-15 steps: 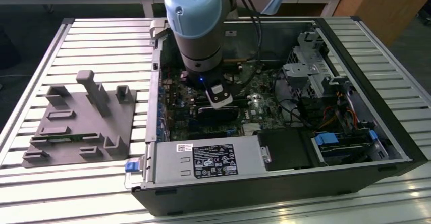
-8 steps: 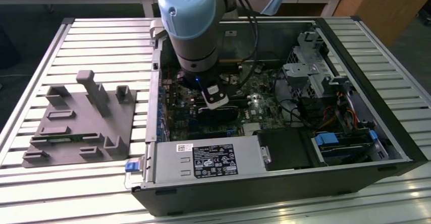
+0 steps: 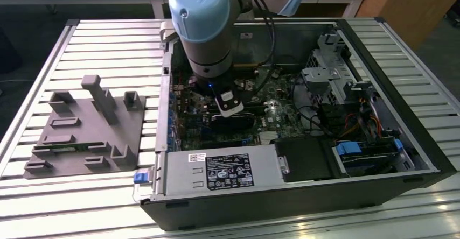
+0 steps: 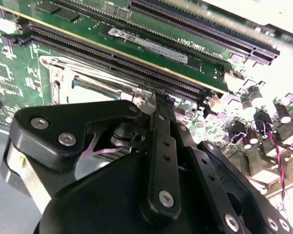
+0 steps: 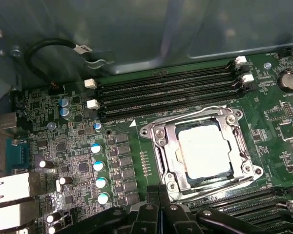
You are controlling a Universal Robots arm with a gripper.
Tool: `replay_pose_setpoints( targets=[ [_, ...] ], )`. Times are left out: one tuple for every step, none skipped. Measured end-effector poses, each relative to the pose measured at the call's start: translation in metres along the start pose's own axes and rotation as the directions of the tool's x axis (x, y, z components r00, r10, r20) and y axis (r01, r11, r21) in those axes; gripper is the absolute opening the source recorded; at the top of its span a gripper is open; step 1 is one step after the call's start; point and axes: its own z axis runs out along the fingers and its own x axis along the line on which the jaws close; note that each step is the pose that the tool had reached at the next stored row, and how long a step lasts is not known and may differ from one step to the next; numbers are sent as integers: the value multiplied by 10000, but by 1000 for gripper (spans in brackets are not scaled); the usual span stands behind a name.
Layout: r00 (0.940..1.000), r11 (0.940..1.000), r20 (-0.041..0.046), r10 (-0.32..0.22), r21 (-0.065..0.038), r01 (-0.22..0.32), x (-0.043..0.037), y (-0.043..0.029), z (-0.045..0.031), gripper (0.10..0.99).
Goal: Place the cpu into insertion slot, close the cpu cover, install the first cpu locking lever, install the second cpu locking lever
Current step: 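Install the second cpu locking lever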
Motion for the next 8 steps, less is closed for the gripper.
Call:
replay_pose_setpoints(
  targets=[
    [10000,10000,2,0,-5,0,-1,4,-11,106],
    [10000,10000,3,0,-6,0,-2,11,-30,106],
    [10000,10000,2,1,-4,-1,-4,18,-55,106],
    [10000,10000,1,1,-2,-1,-6,26,-82,106],
    [10000,10000,1,1,-2,-1,-8,36,-112,106],
    [10000,10000,1,1,-2,-1,-10,45,-140,106],
    [10000,10000,1,1,-1,-1,-12,54,-167,106],
    [10000,10000,1,0,2,0,-15,61,-188,106]
  ],
)
